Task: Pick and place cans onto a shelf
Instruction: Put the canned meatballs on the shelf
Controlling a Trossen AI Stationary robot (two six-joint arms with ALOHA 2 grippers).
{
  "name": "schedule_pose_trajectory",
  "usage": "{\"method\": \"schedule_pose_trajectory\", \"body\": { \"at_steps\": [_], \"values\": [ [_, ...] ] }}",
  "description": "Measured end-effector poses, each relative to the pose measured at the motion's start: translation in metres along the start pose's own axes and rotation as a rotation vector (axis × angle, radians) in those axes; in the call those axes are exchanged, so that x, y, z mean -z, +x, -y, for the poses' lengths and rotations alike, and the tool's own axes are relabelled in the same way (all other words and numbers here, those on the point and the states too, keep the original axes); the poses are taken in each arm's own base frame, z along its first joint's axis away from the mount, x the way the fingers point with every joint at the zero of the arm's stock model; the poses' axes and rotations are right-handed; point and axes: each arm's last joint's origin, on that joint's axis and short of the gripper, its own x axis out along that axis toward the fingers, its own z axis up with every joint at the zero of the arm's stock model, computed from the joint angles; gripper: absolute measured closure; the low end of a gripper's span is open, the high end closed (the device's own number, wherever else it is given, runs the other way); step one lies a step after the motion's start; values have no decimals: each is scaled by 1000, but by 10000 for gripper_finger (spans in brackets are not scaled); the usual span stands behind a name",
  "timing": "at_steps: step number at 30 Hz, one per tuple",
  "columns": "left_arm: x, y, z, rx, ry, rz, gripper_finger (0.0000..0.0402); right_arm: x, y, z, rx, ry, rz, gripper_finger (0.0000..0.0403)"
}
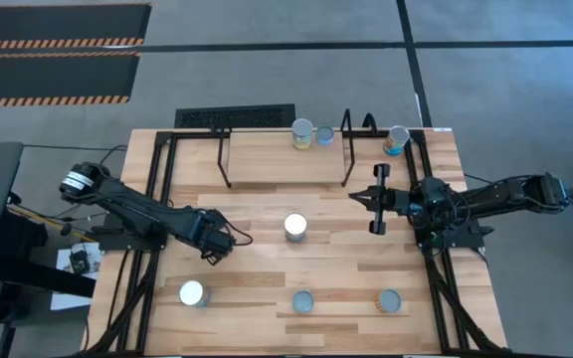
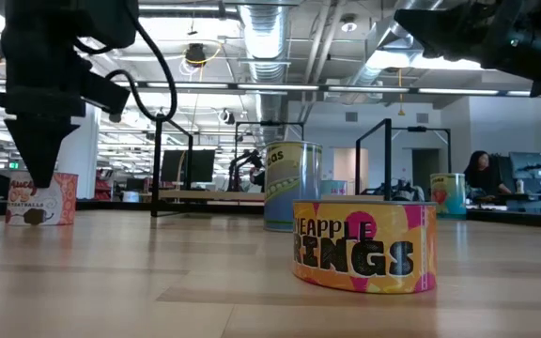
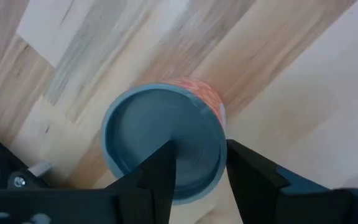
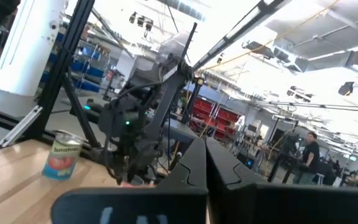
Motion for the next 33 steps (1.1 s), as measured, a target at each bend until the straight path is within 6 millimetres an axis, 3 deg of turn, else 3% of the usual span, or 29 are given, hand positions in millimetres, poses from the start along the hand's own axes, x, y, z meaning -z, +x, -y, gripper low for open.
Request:
{"method": "schedule_pose_trajectory", "body": {
  "at_steps": [4, 7, 9, 13, 18, 24, 28, 33],
  "values": [
    [0, 2, 0, 7, 10, 11, 304, 0, 0, -1, -5, -5, 1, 396],
    [-4, -4, 4, 35, 53, 24, 357, 0, 0, -1, -3, -14, -1, 396],
    [-9, -13, 10, 83, 91, 53, 388, 0, 0, -1, -3, -13, -3, 397],
    [-26, -39, 23, 195, 152, 158, 398, 2, 0, -1, -10, -6, -20, 397],
    [-71, -83, 20, 268, 99, 387, 400, 3, 0, -2, -14, 6, -33, 398],
    [-134, -117, -19, 230, 31, 584, 401, 3, 0, -2, -14, 8, -33, 397],
    [-176, -122, -42, 173, 82, 652, 401, 3, 0, -2, -14, 13, -33, 398],
    [-231, -104, -60, 115, 163, 602, 401, 3, 0, -2, -13, 14, -29, 397]
  ]
}}
